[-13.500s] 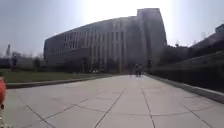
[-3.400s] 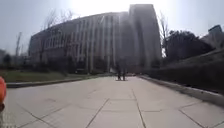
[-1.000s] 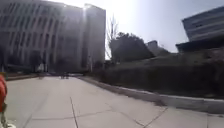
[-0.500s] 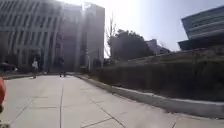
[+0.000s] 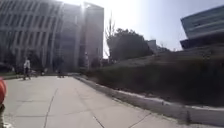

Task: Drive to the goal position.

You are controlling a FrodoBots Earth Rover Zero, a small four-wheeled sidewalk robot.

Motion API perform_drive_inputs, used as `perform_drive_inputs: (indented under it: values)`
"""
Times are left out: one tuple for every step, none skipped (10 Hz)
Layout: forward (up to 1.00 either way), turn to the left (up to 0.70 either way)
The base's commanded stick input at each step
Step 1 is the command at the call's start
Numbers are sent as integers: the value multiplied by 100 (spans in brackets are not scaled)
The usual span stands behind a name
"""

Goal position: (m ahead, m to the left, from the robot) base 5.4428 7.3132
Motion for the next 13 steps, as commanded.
perform_drive_inputs:
  values:
    - [70,-1]
    - [70,-1]
    - [70,7]
    - [70,18]
    - [70,29]
    - [70,34]
    - [70,34]
    - [70,34]
    - [70,34]
    - [70,34]
    - [70,34]
    - [70,34]
    - [70,34]
